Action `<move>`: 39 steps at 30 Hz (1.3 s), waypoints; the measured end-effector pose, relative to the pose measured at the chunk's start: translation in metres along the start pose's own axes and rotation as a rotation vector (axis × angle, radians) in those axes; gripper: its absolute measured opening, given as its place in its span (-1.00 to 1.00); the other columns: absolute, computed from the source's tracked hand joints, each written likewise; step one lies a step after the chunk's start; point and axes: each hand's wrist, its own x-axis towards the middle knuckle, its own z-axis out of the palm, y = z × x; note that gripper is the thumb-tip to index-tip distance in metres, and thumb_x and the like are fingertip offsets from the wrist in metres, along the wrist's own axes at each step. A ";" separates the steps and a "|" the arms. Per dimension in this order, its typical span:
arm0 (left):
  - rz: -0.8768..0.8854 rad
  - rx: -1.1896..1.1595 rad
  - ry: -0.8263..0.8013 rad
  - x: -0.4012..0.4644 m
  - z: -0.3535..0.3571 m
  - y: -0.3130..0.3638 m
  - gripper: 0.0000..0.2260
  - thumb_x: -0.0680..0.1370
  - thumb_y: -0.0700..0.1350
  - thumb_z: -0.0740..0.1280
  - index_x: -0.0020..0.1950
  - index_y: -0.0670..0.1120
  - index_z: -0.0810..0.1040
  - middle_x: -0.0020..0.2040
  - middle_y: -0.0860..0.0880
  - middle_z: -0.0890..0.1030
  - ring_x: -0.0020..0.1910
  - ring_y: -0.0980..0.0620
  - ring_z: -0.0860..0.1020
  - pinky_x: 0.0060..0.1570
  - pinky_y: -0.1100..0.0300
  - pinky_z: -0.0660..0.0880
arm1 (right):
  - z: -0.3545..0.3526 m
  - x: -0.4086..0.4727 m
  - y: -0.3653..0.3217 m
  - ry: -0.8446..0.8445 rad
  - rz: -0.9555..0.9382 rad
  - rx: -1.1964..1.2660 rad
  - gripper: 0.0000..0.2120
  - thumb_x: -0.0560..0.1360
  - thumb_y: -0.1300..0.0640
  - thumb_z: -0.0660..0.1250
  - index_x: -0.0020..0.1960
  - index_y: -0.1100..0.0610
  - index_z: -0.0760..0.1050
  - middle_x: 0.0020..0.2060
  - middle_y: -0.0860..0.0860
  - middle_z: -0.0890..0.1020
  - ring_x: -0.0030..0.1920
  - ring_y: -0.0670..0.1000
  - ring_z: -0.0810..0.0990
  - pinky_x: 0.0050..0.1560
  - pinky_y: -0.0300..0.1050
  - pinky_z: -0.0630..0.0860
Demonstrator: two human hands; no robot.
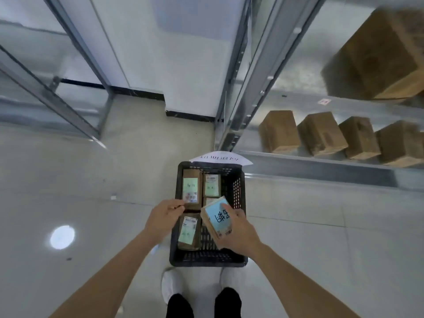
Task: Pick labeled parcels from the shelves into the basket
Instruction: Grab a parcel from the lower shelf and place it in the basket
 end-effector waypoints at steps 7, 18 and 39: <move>-0.062 0.059 -0.031 0.096 0.073 -0.120 -0.80 0.61 -0.10 0.31 0.22 -0.04 0.61 0.11 0.04 0.59 0.09 0.09 0.54 -0.12 0.47 0.35 | 0.110 0.098 0.107 -0.171 -0.103 -0.152 0.08 0.28 0.03 0.60 0.62 -0.16 0.03 0.43 -0.06 0.19 0.25 0.04 0.46 0.07 -0.15 0.54; -0.052 -0.019 -0.132 0.189 0.156 -0.223 -0.75 0.60 -0.06 0.29 0.27 0.05 0.59 0.18 0.11 0.61 0.15 0.19 0.54 0.14 0.19 0.47 | 0.215 0.211 0.207 -0.339 -0.231 -0.457 0.12 0.26 0.09 0.61 0.60 -0.20 -0.01 0.50 0.03 0.18 0.39 0.15 0.38 0.28 0.12 0.51; -0.045 0.012 -0.138 0.242 0.193 -0.275 -0.76 0.62 -0.03 0.29 0.27 0.05 0.59 0.19 0.14 0.60 0.17 0.18 0.54 0.23 0.07 0.50 | 0.274 0.274 0.275 -0.230 -0.328 -0.712 0.14 0.46 0.40 0.37 0.56 -0.33 -0.33 0.60 0.04 0.06 0.57 0.17 0.12 0.59 0.28 0.03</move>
